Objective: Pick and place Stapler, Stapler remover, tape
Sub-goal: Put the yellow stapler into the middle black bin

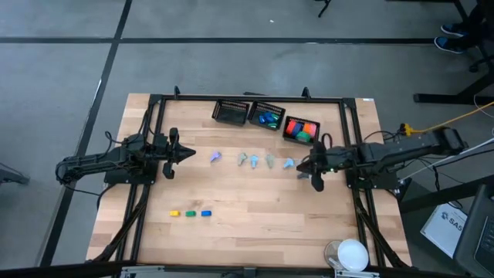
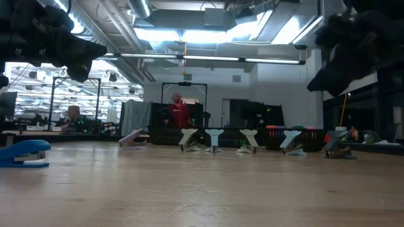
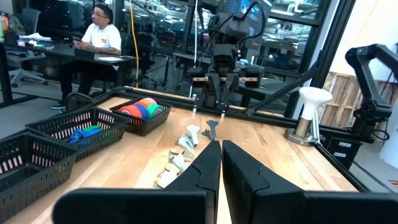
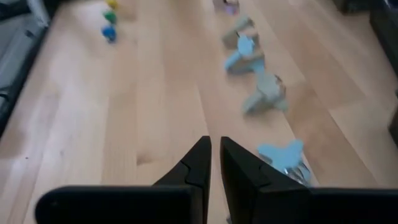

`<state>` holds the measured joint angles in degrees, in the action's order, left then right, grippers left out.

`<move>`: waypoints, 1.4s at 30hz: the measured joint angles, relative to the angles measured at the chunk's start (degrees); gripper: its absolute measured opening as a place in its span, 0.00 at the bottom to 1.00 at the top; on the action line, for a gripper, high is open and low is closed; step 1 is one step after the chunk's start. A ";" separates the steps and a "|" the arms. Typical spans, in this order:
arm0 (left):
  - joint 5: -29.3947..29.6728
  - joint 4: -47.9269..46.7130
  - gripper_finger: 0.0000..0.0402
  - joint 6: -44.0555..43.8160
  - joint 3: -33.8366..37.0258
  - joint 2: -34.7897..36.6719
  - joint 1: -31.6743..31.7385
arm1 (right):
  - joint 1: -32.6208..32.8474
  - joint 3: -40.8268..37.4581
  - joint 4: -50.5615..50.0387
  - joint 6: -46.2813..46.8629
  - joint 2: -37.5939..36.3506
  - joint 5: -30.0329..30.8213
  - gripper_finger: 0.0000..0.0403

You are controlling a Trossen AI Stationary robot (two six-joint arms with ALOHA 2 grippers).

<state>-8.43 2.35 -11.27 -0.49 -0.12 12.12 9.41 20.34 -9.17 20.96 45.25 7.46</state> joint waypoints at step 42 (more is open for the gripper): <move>0.00 0.00 0.02 -0.02 0.00 0.00 -0.02 | -0.04 -19.98 11.07 -22.69 -43.21 -6.12 0.10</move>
<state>-8.43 2.34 -11.28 -0.49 -0.12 12.10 9.37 0.36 1.90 -1.72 2.04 1.34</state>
